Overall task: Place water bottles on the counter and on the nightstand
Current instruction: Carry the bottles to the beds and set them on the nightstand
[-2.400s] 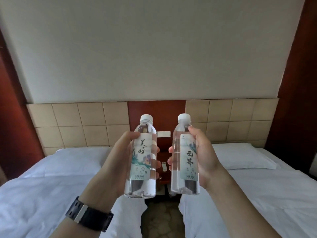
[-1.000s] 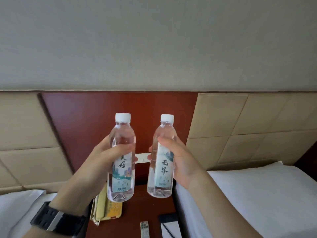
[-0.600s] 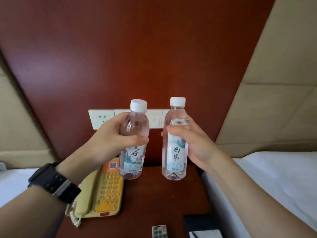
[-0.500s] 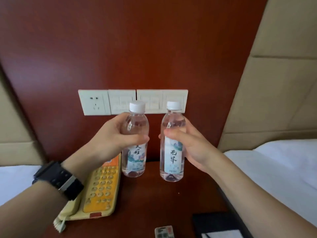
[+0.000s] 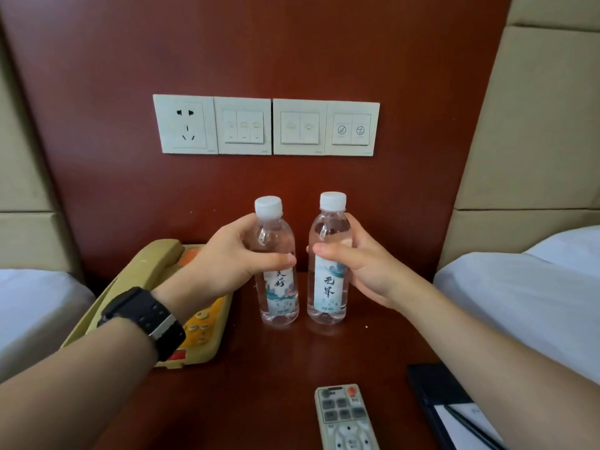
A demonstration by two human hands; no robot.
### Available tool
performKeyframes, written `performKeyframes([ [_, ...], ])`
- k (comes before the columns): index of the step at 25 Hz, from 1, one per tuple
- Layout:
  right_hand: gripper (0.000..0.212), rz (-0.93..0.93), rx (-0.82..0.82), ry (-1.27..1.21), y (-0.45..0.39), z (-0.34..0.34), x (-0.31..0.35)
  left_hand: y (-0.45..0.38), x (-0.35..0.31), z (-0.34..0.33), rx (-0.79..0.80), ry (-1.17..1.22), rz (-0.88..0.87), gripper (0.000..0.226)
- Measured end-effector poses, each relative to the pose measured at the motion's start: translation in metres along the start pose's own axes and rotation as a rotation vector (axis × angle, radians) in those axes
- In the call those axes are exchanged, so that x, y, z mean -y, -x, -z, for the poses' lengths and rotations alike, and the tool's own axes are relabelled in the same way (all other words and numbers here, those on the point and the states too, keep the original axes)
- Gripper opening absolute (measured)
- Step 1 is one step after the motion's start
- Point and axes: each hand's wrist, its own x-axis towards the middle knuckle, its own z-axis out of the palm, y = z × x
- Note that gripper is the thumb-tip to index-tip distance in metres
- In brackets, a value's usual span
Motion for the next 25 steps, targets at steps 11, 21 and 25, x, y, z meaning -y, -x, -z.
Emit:
performKeyframes([
  [11, 0.078, -0.144, 0.066, 0.367, 0.015, 0.013, -0.015, 0.005, 0.034, -0.015, 0.129, -0.322, 0.111, 0.071],
  [21, 0.070, -0.195, -0.004, 0.615, -0.011, 0.027, -0.028, -0.021, 0.023, -0.026, 0.125, -0.241, 0.289, 0.063],
  [25, 0.075, -0.190, -0.056, 0.593, -0.022, 0.033, -0.036, -0.036, 0.029, -0.024, 0.100, -0.238, 0.331, 0.064],
])
